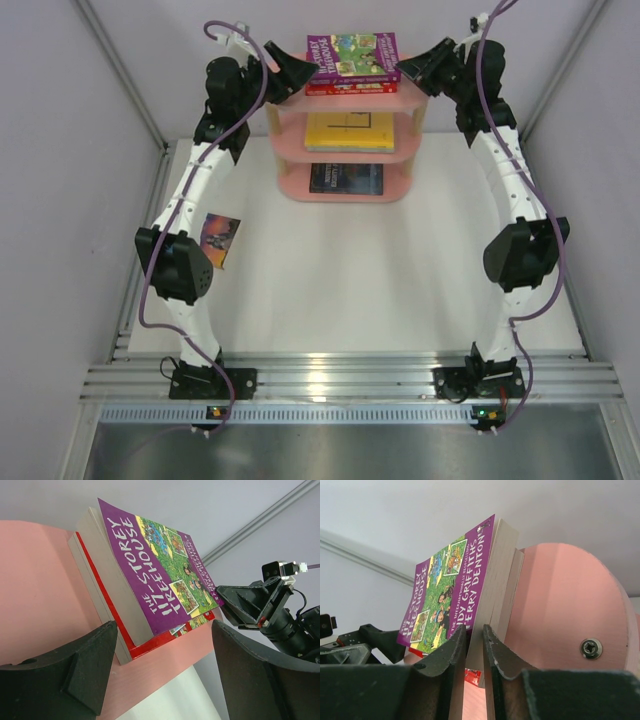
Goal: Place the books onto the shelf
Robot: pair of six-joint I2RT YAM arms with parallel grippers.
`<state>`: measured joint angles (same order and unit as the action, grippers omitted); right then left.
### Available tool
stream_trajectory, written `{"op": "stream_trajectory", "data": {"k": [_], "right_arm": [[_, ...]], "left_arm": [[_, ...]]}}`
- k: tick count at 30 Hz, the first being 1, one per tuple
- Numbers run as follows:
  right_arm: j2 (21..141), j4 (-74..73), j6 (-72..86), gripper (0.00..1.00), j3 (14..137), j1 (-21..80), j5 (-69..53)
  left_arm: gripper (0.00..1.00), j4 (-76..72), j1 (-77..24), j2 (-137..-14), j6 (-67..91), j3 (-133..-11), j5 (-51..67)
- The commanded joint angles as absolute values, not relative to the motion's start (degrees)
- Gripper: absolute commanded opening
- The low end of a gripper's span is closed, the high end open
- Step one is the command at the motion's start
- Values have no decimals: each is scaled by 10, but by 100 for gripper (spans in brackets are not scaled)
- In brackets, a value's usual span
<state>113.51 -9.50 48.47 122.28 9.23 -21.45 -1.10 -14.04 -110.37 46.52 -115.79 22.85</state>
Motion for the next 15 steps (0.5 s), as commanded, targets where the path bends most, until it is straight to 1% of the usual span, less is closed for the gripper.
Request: {"op": "stream_trajectory", "data": {"k": [1, 15], "right_arm": [[1114, -91, 479, 13, 1223, 102, -234], [1102, -87, 484, 12, 1210, 107, -229]], "left_arm": [[81, -55, -146, -1108, 459, -1169, 228], [81, -54, -149, -1106, 456, -1167, 228]]}}
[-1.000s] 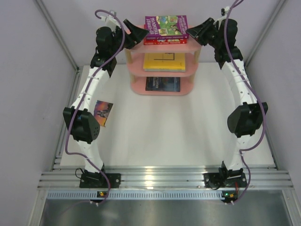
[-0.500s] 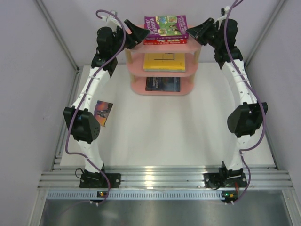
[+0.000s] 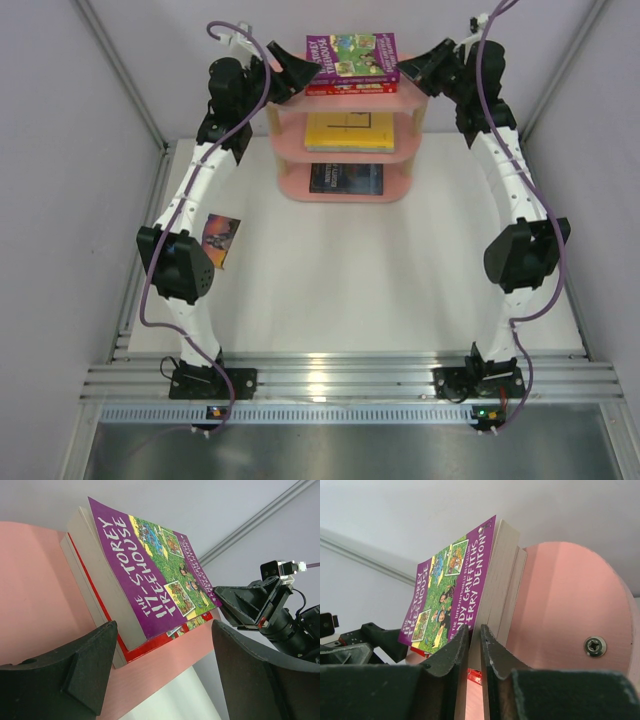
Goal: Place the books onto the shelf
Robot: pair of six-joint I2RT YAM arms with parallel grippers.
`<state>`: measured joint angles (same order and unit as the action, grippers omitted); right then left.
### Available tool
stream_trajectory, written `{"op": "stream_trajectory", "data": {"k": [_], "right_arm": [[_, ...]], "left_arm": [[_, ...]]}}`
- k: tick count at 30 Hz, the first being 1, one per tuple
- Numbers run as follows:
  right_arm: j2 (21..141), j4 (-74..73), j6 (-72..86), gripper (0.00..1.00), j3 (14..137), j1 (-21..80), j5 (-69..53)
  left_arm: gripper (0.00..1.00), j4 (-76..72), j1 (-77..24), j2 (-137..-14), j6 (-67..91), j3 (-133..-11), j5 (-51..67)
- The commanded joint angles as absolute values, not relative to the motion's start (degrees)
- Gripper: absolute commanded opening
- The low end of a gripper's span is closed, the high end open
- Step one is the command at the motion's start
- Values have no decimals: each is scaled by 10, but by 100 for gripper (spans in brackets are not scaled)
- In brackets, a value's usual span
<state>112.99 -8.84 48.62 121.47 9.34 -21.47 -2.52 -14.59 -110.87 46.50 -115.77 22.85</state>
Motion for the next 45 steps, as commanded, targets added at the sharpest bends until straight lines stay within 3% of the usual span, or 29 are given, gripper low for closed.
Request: {"op": "stream_trajectory", "data": {"k": [1, 35, 45], "right_arm": [[1101, -87, 484, 12, 1210, 107, -229], [1081, -78, 495, 11, 1189, 112, -219], [1085, -78, 496, 27, 1197, 106, -221]], "left_arm": [[81, -54, -149, -1105, 455, -1167, 227], [81, -61, -153, -1095, 451, -1152, 229], [81, -52, -155, -1079, 442, -1138, 215]]}}
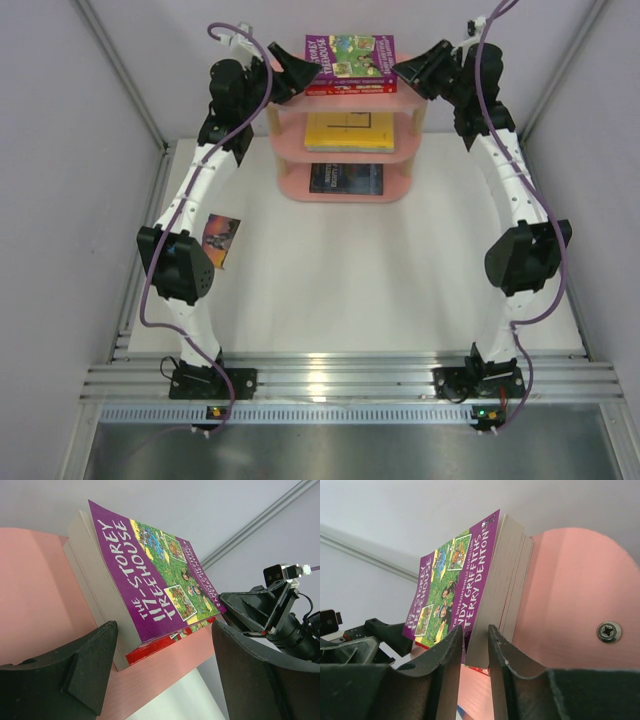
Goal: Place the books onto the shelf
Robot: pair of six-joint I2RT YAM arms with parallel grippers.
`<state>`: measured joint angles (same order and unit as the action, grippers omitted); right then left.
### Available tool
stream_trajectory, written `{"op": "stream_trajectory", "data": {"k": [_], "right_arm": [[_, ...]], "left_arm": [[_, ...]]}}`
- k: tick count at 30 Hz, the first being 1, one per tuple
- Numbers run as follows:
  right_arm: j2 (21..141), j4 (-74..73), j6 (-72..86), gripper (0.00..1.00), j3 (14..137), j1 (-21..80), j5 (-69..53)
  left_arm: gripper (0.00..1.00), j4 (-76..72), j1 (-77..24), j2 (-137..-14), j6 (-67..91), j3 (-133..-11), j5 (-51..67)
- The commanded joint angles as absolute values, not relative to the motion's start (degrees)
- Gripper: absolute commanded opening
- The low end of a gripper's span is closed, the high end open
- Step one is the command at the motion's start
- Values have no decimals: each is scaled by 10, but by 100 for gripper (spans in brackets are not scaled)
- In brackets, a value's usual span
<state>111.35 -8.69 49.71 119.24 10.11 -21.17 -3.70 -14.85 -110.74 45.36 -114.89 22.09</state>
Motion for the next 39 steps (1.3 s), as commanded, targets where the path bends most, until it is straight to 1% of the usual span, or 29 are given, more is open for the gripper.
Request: {"op": "stream_trajectory", "data": {"k": [1, 7, 12, 20, 26, 28, 31, 35, 36, 39], "right_arm": [[1085, -80, 497, 28, 1199, 105, -221], [1091, -86, 496, 31, 1209, 100, -223], [1086, -86, 495, 35, 1203, 97, -225], [1084, -86, 495, 36, 1198, 92, -229], [1083, -88, 492, 37, 1197, 91, -236], [1078, -94, 487, 39, 1198, 89, -236], [1076, -101, 482, 43, 1197, 84, -237], [1069, -105, 476, 52, 1194, 76, -241], [1066, -107, 476, 56, 1194, 73, -243], [1055, -110, 470, 61, 1191, 66, -248]], "left_arm": [[81, -52, -155, -1078, 443, -1138, 217], [82, -59, -156, -1071, 446, -1137, 222], [82, -61, -157, -1069, 450, -1137, 223], [82, -61, -163, -1060, 446, -1128, 221], [82, -14, -162, -1046, 420, -1114, 157], [84, -3, -159, -1041, 412, -1112, 129], [85, 12, -152, -1027, 406, -1104, 106], [85, 29, -142, -1016, 407, -1107, 104], [85, 38, -137, -1014, 405, -1109, 100], [84, 89, -120, -995, 410, -1112, 88]]}}
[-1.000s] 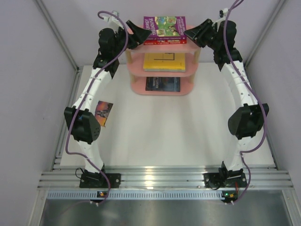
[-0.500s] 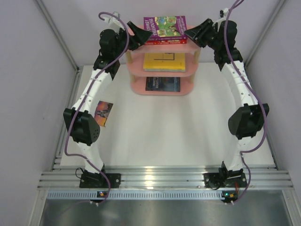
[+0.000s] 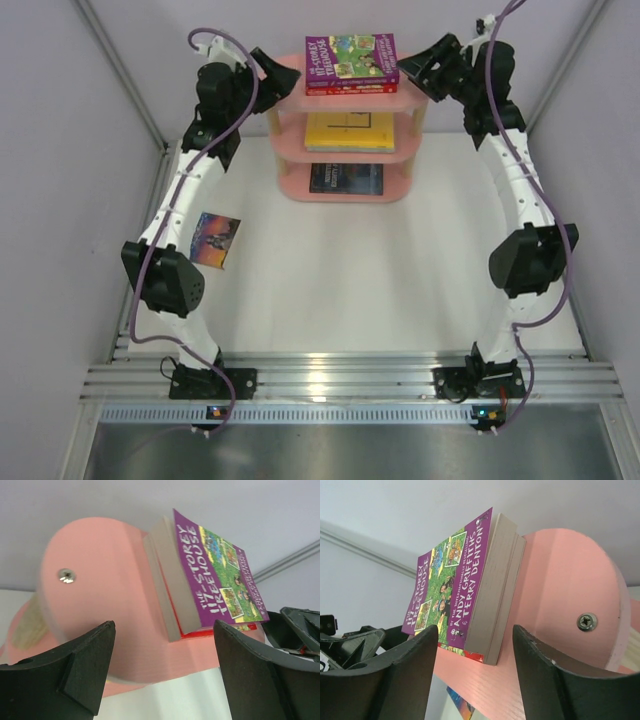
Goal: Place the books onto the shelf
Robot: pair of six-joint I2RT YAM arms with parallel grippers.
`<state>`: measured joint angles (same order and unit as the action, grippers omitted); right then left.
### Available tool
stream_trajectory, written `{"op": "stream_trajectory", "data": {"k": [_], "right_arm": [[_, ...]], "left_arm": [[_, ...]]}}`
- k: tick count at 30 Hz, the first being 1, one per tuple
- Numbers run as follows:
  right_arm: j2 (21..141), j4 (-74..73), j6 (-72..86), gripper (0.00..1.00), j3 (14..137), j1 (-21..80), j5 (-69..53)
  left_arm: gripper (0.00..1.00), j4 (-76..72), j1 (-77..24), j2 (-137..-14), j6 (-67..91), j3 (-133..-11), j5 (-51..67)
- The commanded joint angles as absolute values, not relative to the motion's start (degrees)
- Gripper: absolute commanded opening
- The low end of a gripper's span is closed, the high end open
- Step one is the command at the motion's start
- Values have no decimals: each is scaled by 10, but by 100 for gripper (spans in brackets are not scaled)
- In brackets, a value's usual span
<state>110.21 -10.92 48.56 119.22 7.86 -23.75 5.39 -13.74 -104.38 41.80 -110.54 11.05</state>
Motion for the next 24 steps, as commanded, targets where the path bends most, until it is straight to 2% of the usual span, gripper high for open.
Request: {"op": "stream_trajectory", "data": {"k": [1, 7, 9, 13, 19, 24], "right_arm": [[1045, -112, 465, 62, 1191, 64, -250], [981, -125, 445, 68, 1179, 62, -253], [951, -120, 447, 70, 1152, 63, -253], [834, -83, 460, 73, 993, 86, -240], [723, -34, 485, 74, 747, 249, -97], [754, 52, 559, 72, 642, 387, 10]], "left_arm": [[84, 106, -115, -985, 413, -1098, 84], [84, 211, -41, -906, 440, -1040, 48], [83, 268, 11, -874, 456, -1009, 35], [85, 316, 115, -808, 508, -857, 17], [85, 328, 235, -785, 499, -732, 5], [85, 277, 278, -826, 449, -688, -25]]}}
